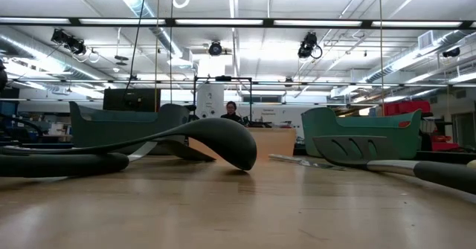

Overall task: Pick & Place Kitchen Items
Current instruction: Put the black spatula into the green bin

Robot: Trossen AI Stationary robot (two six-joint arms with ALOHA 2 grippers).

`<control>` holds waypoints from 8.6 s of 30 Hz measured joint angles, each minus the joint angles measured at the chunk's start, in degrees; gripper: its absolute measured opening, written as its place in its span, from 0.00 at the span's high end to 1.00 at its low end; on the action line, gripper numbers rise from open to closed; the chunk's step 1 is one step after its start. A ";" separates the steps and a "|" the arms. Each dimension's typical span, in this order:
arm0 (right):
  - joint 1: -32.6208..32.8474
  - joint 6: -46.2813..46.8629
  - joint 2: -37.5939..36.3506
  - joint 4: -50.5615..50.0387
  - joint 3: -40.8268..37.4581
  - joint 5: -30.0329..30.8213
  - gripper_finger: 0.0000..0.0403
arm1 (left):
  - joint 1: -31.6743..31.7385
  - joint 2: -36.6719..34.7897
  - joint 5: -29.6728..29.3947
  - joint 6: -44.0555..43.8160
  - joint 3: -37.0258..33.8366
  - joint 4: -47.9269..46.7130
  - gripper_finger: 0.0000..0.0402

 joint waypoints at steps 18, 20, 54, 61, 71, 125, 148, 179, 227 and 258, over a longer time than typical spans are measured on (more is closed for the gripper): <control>0.71 -0.92 0.05 -6.93 0.00 0.40 0.99 | 0.00 -0.20 -0.09 -0.79 0.02 0.58 1.00; 0.71 -0.89 0.05 -6.98 0.02 0.40 0.99 | 0.00 -0.20 -0.09 -0.97 0.02 0.49 1.00; 5.36 -10.98 18.11 -29.66 13.31 -6.11 0.99 | 0.02 -0.15 -0.09 -1.09 0.02 0.45 1.00; 9.24 -12.85 21.88 -31.36 13.31 -6.11 0.99 | 0.02 -0.15 -0.07 -1.26 0.02 0.58 1.00; 12.60 -12.92 28.85 -31.99 13.29 -6.14 0.95 | 0.02 -0.15 1.91 0.59 0.02 0.48 1.00; 14.76 -38.77 33.45 -35.30 7.69 -9.22 0.44 | -0.13 -0.15 5.94 2.38 0.02 0.23 0.99; 15.00 -33.77 33.45 -42.49 14.90 -9.96 0.44 | -0.13 -0.15 4.67 2.38 0.02 0.20 0.99; 18.69 -40.21 44.09 -31.05 11.83 -7.18 0.44 | -0.13 -0.13 4.67 1.31 0.00 -1.11 0.99; 18.68 -41.96 50.62 -27.04 9.81 -9.24 0.66 | -0.13 -0.13 4.67 0.22 0.00 -1.11 0.99; 18.68 -43.10 50.58 -27.06 9.81 -10.75 0.76 | -0.14 -0.13 4.68 -0.48 0.00 -1.11 0.99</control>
